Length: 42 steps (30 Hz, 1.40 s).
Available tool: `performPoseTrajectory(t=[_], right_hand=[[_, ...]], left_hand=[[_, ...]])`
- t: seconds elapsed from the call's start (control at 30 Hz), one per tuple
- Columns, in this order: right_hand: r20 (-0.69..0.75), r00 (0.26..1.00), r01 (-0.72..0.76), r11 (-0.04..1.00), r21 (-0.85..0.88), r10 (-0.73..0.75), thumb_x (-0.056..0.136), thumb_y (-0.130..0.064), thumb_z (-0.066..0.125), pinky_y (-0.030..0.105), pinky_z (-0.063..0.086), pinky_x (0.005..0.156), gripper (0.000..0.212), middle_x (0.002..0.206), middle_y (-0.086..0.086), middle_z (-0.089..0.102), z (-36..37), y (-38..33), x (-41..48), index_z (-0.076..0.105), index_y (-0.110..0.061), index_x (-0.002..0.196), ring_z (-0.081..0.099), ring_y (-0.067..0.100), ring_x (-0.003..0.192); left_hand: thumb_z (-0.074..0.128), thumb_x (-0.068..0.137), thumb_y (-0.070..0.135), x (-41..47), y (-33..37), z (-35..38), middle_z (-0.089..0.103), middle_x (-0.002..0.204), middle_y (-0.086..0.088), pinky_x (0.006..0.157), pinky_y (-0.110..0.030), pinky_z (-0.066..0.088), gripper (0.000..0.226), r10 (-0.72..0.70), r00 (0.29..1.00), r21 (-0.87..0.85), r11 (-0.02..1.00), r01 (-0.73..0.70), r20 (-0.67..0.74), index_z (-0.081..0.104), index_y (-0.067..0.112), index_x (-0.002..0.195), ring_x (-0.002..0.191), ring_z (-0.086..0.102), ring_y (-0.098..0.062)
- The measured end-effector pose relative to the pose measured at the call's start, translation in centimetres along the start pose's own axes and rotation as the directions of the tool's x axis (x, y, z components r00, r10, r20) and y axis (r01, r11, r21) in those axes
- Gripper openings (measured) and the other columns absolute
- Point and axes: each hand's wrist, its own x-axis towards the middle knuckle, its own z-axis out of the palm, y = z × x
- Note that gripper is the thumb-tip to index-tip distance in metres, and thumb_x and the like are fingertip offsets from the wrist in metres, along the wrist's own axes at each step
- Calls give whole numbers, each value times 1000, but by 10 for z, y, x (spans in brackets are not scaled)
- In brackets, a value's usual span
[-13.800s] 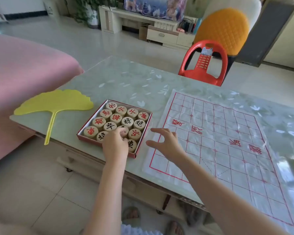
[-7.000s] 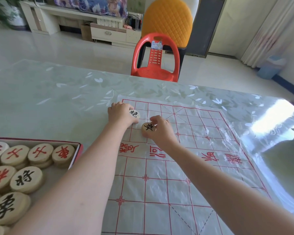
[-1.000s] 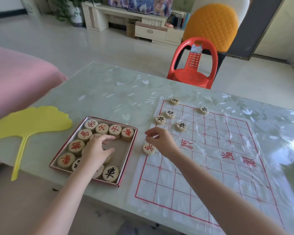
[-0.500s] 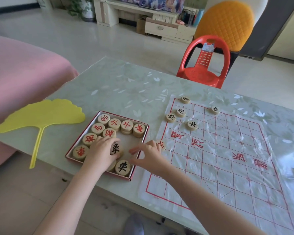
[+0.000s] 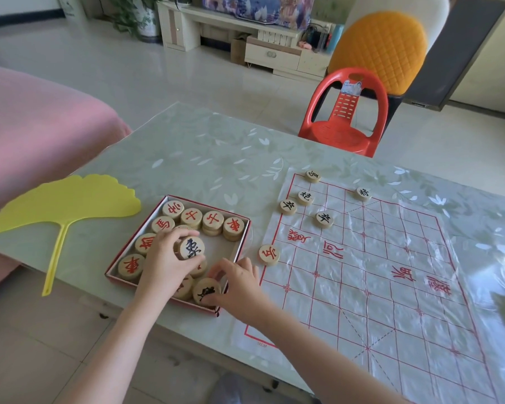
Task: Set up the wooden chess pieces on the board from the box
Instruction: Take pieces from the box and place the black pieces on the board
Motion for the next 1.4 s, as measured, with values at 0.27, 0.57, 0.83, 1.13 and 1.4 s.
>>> performPoseTrajectory(t=[0.27, 0.57, 0.83, 1.13, 1.4], right_hand=[[-242, 956, -26, 870, 492, 165, 74, -10, 73, 25, 47, 58, 25, 81, -8, 62, -55, 37, 14, 60, -17, 95, 56, 15, 64], [-438, 812, -133, 852, 506, 387, 84, -4, 63, 25, 48, 52, 32, 88, 10, 64, -174, 125, 88, 51, -2, 114, 57, 16, 57], [-474, 794, -218, 906, 362, 380, 87, -9, 59, 11, 34, 30, 25, 96, 21, 67, -207, 164, 180, 54, -2, 111, 52, 11, 51], [-533, 775, -352, 932, 82, 339, 87, -20, 56, 33, 45, 84, 21, 105, 7, 67, -213, 175, 235, 68, -19, 104, 59, 29, 100], [-551, 789, -377, 922, -85, 272, 90, -33, 54, 32, 28, 96, 28, 114, 7, 64, -202, 188, 242, 67, -17, 110, 39, 26, 119]], left_hand=[[77, 70, 11, 24, 38, 16, 69, 95, 2, 73, -32, 57, 39, -86, 989, -258, 959, 115, 124, 65, 31, 101, 77, 68, -15], [80, 66, 15, 83, 96, 106, 65, 102, 4, 71, -13, 44, 52, 20, 978, -280, 959, 40, 206, 62, 29, 113, 91, 62, -11], [79, 67, 14, 111, 102, 163, 60, 90, 12, 63, -7, 43, 52, -40, 984, -354, 930, 100, 172, 57, 21, 113, 84, 61, -10], [79, 66, 12, 123, 92, 179, 61, 93, 15, 73, -25, 53, 50, -69, 981, -426, 893, 142, 183, 49, 26, 104, 82, 64, -7], [80, 66, 14, 125, 90, 188, 65, 97, 11, 64, -13, 47, 49, -51, 978, -402, 906, 131, 204, 51, 25, 104, 77, 64, -2]])
